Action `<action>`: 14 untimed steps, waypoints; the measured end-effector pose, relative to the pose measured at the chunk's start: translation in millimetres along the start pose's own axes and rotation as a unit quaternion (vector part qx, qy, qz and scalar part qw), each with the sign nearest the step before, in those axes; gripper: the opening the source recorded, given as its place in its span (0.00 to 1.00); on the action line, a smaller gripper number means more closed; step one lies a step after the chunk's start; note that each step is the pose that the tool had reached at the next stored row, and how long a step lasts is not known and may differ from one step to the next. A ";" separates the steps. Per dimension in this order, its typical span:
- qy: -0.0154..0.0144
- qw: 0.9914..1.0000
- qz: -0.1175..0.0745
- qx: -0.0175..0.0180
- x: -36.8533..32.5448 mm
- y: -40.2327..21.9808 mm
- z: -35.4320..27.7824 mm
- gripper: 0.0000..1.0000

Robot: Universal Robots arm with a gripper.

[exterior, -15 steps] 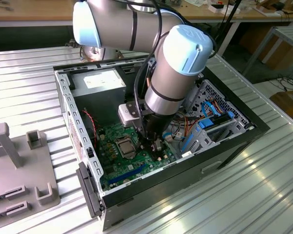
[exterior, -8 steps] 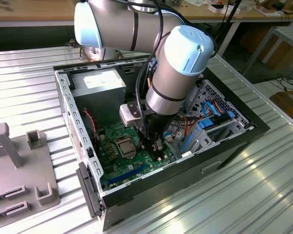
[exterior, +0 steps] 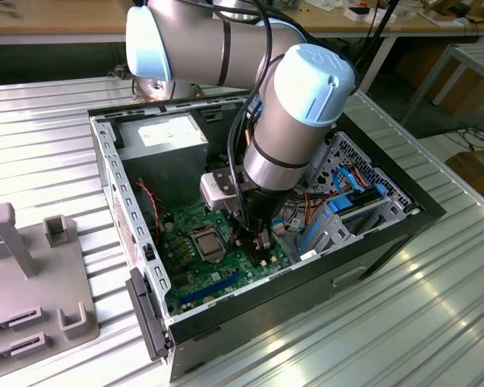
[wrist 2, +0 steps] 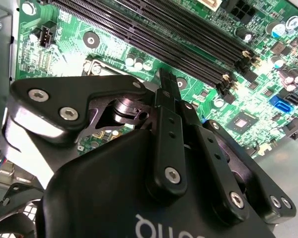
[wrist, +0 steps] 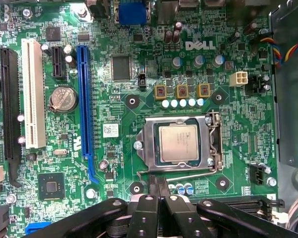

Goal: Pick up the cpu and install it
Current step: 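Install the first cpu locking lever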

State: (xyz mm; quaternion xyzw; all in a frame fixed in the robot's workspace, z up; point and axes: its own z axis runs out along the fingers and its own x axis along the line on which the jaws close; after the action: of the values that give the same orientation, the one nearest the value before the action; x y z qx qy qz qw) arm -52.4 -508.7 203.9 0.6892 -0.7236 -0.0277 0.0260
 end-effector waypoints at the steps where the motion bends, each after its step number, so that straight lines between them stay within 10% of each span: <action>1: 0.000 1.000 0.000 0.000 0.0 -0.2 0.3 0.11; 14: 0.001 1.000 -0.007 0.000 -0.2 -3.5 2.7 0.11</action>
State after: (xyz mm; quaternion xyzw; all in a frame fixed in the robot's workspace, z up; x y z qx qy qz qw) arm -49.1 -508.7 201.0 0.6943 -0.7186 -0.0274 0.0263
